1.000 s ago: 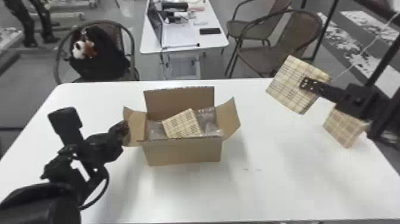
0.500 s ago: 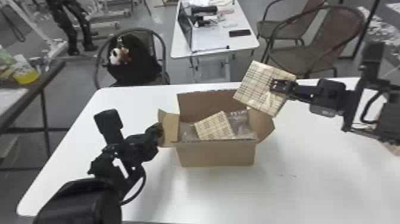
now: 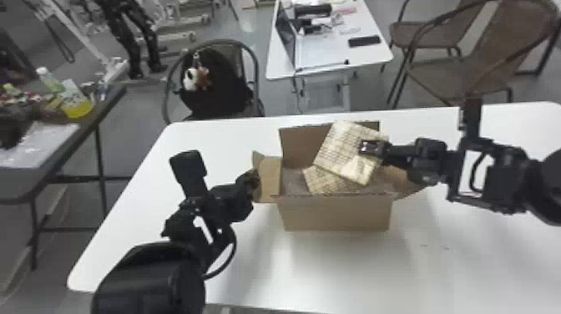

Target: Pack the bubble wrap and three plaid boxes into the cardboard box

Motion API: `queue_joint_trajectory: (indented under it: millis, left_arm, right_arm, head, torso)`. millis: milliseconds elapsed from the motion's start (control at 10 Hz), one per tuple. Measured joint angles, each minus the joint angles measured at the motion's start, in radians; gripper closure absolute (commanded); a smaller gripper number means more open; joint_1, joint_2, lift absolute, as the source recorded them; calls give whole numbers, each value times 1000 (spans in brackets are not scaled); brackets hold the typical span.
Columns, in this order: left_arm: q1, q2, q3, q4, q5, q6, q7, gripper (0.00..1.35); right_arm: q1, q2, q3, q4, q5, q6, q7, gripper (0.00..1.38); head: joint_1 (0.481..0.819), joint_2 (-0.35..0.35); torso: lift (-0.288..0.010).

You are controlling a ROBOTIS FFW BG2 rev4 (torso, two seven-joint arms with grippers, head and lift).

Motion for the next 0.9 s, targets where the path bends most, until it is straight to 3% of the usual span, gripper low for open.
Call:
queue_joint_trajectory:
  millis: [100,200,300,500,800,900]
  left_arm:
    - [-1,0,-2,1,-2,1,1,1213]
    - [-3,0,-5,2,-3,1,2,1213]
    - [-4,0,-5,3,-2,1,2,1213]
    - [2,0,0,1,3,2,2,1213]
    - [3,0,2,0,7,-3,2,1213]
    - [4,0,3,0,8,-4,2,1213]
  right_arm:
    - [-19,12,38,55,-10,0,50,364]
    - [-37,20,68,95,-12,-1,102,-2]
    - [-42,20,73,91,-13,-4,130,44]
    - [-4,6,0,-57,-3,1,121,154]
    - [152,-15,-206,-394,22,23,-53,160]
    - [212,-19,-273,-497,66,27,-76,160]
  head:
    - [695,279]
    - [695,287]
    - [695,288]
    - [683,286]
    - [655,244]
    - [655,235]
  torso:
    - [-132]
    - [-132]
    - [-132]
    - [-132]
    - [-132]
    - [-132]
